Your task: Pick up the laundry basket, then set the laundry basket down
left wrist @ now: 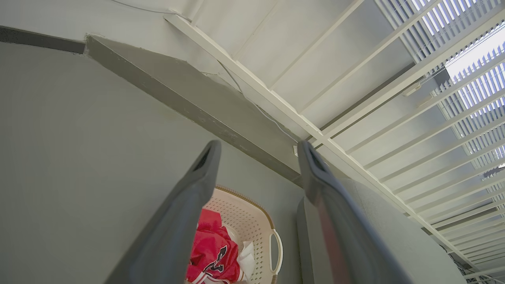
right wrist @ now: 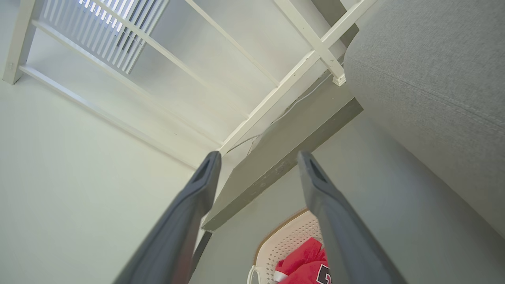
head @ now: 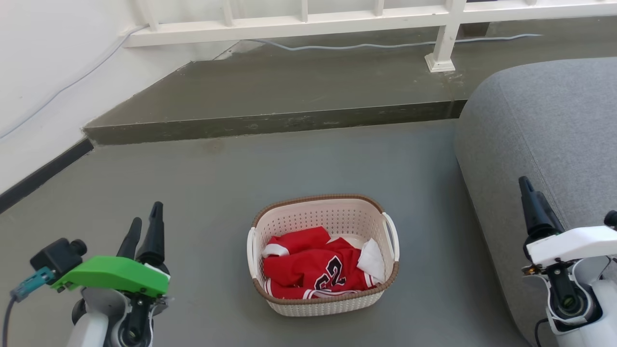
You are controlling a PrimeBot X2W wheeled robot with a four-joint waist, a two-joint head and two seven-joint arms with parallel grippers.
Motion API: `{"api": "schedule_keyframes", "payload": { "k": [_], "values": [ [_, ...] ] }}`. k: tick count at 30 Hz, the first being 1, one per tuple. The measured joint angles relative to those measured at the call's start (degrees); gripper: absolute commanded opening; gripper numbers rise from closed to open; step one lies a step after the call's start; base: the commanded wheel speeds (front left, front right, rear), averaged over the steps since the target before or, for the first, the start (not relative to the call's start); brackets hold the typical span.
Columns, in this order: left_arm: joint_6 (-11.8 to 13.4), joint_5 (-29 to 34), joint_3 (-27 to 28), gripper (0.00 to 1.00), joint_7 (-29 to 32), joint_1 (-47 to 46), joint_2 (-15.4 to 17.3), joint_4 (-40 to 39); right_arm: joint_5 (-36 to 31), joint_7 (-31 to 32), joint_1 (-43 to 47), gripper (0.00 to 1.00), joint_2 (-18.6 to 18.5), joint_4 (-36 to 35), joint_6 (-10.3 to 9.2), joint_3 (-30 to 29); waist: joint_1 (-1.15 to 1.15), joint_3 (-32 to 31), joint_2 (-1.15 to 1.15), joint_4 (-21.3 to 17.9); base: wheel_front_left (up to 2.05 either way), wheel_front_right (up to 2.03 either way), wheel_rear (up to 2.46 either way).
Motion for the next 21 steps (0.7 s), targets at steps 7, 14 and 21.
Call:
{"api": "schedule_keyframes", "payload": {
  "k": [7,14,21],
  "values": [
    [1.11,5.17,-1.99,1.0,-1.4,0.02,-0.04,0.1,-5.42,-1.24,-0.51,1.0,-0.36,0.36,-1.07,2.1,0.0,-0.17,0.0,-0.15,0.0,0.0,0.0],
    [2.14,9.74,-3.49,1.0,-2.68,0.07,-0.07,0.91,-10.17,-2.45,-0.51,1.0,-0.77,1.12,-2.11,3.77,0.0,-0.24,0.0,-0.27,0.0,0.0,0.0],
    [3.31,14.1,-4.65,1.0,-3.81,0.08,-0.11,1.67,-15.15,-3.63,-0.51,1.0,-1.23,1.68,-3.02,5.19,0.0,-0.27,0.0,-0.45,0.0,0.0,0.0]
  ]
}}
